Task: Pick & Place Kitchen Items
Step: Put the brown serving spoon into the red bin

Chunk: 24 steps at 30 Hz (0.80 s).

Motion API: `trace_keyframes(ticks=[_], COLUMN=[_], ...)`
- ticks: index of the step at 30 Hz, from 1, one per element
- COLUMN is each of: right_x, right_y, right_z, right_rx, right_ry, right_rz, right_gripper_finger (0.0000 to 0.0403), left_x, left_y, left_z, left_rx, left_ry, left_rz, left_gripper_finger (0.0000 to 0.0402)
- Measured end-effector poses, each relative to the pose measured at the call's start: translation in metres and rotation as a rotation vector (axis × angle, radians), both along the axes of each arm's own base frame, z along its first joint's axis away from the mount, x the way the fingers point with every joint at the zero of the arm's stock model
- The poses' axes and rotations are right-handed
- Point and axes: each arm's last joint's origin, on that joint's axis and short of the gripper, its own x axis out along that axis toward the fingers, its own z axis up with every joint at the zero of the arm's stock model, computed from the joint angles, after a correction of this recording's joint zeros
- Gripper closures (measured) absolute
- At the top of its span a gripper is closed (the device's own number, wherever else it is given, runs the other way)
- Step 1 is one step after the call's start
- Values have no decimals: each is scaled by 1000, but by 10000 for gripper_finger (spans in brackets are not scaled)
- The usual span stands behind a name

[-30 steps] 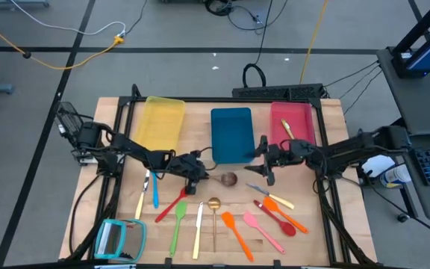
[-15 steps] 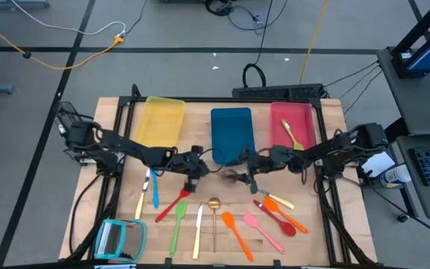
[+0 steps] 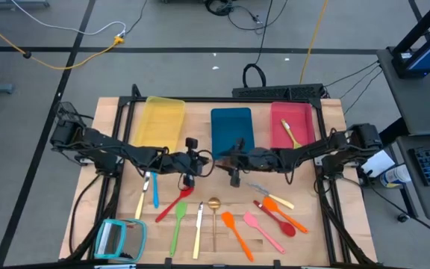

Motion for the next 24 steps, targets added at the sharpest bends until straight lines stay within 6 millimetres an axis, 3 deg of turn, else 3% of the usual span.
trace_keyframes(ticks=[4, 9, 16, 19, 24], right_x=[3, 8, 10, 12, 12], right_y=[-5, -13, -18, -18, -17], right_z=[-12, -25, -27, -24, -23], right_rx=[-2, -32, -110, -152, -203], right_ry=[47, 88, 87, 64, 59], right_rz=[-22, -38, -47, -33, 11], right_gripper_finger=[207, 207, 209, 230, 298], left_x=[1, 5, 7, 8, 8], left_y=[1, 1, 2, 2, 3], left_z=[1, 4, 5, 6, 7], left_rx=[54, 28, 17, 15, -6], left_ry=[2, -52, -75, -88, -95], left_rz=[-11, -70, -85, -84, -85], left_gripper_finger=[343, 357, 346, 350, 358])
